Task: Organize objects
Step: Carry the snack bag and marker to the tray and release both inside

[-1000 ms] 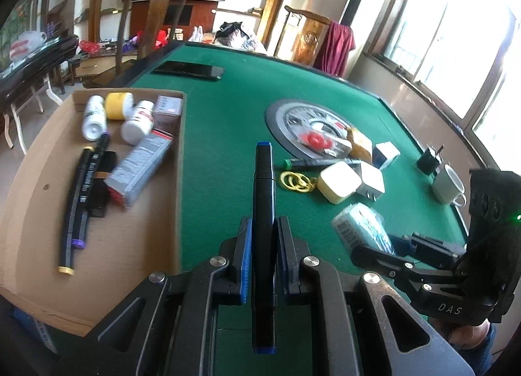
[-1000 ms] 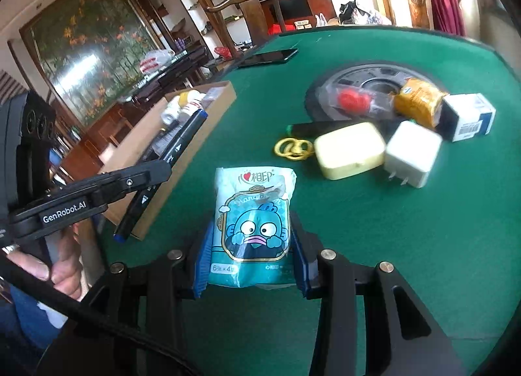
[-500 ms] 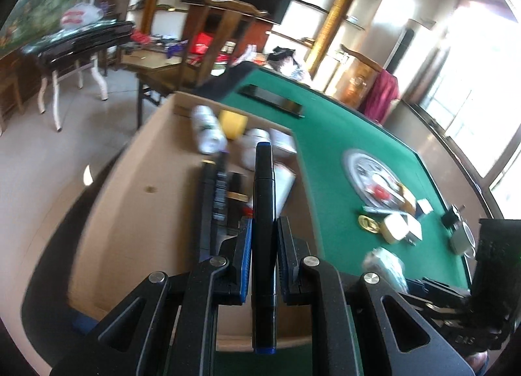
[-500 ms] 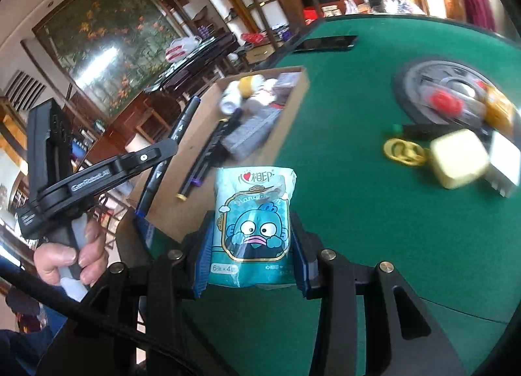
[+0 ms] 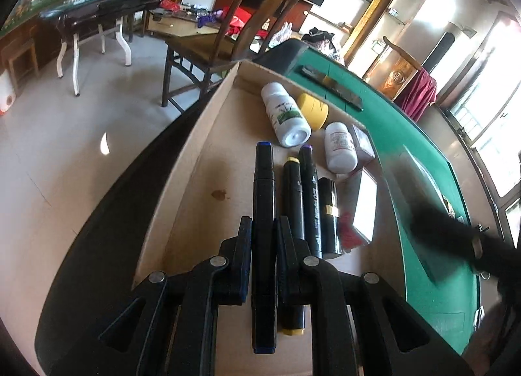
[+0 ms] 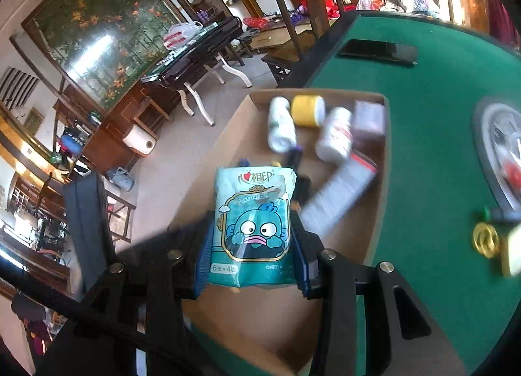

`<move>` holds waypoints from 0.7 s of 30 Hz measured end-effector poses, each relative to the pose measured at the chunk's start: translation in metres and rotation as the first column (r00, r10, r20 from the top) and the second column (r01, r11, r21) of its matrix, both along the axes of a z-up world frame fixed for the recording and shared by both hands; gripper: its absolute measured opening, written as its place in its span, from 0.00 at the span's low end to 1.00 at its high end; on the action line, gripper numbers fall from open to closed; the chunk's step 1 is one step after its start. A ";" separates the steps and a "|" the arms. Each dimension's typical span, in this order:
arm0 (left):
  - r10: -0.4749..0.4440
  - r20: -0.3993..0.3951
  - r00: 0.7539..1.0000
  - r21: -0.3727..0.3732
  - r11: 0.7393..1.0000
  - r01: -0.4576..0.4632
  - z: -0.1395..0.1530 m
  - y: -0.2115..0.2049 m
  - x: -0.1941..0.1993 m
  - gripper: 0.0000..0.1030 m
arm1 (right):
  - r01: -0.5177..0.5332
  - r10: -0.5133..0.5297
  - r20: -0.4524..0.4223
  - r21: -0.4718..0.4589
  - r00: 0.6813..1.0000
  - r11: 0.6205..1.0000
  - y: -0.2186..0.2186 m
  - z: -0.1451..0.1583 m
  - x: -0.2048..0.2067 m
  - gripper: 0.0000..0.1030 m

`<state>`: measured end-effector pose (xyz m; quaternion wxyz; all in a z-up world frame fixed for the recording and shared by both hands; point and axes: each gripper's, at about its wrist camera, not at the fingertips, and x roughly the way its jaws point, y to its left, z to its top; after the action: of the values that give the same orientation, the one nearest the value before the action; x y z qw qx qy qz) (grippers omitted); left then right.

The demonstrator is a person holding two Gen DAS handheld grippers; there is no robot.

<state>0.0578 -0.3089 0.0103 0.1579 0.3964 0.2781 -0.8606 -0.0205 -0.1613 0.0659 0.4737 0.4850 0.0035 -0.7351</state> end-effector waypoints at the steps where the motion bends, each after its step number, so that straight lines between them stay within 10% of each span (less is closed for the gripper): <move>1: -0.002 -0.001 1.000 0.007 1.000 0.002 -0.001 0.000 -0.001 0.12 | 0.002 -0.002 0.009 0.011 1.000 1.000 -0.013 -0.002 -0.005 0.39; 21: 0.012 -0.050 0.999 0.067 0.998 -0.009 -0.007 -0.008 0.008 0.12 | 0.014 -0.018 0.030 0.130 0.999 0.991 -0.126 -0.044 -0.058 0.39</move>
<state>0.0657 -0.3167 0.0034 0.1421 0.3784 0.3126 -0.8596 -0.0789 -0.2877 0.0220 0.4352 0.5261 0.0400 -0.7295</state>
